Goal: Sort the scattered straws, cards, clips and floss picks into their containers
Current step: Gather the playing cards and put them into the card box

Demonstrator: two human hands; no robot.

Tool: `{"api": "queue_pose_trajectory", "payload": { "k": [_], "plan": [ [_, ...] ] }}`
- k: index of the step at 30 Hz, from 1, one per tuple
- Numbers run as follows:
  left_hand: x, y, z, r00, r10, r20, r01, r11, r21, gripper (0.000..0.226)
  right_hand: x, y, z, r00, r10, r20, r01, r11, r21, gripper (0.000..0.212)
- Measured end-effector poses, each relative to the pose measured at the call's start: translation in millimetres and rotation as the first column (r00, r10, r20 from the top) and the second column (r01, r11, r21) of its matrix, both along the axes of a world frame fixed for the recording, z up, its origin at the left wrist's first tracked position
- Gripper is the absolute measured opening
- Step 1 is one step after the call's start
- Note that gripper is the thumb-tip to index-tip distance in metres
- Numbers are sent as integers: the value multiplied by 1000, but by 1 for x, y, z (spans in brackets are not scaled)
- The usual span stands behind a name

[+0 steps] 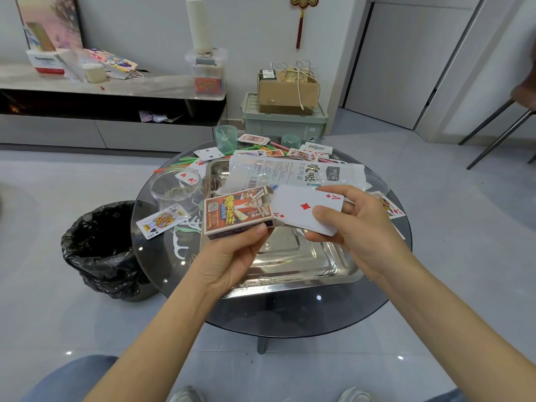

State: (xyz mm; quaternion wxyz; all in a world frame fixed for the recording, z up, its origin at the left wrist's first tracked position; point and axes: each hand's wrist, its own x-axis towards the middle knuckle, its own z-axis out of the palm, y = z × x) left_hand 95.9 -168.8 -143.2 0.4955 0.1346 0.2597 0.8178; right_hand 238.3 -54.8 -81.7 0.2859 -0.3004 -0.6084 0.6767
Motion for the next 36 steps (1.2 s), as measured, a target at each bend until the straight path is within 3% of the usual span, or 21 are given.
{"api": "queue_pose_trajectory", "payload": {
  "k": [12,19,26,28,32,36],
  "plan": [
    [1,-5,-2,982,-74,-174,58,994,-95,63,10,10,9,981,158,109,-173,974,145,28],
    [4,-5,1,967,-67,-245,52,996,-67,56,3,15,15,957,237,168,-235,972,-28,24],
    [6,-9,1,920,-161,-358,85,972,-219,40,1,20,23,885,394,247,-398,917,-36,24],
    [8,-8,1,910,-172,-378,90,970,-226,41,-4,17,21,893,352,281,-370,929,9,21],
    [12,-3,4,887,-111,-447,31,983,-181,40,-24,-3,5,947,41,319,-105,977,184,20],
    [11,5,0,952,42,-304,-74,992,-98,36,-34,-18,-2,978,-74,193,40,984,174,42]
  ]
}}
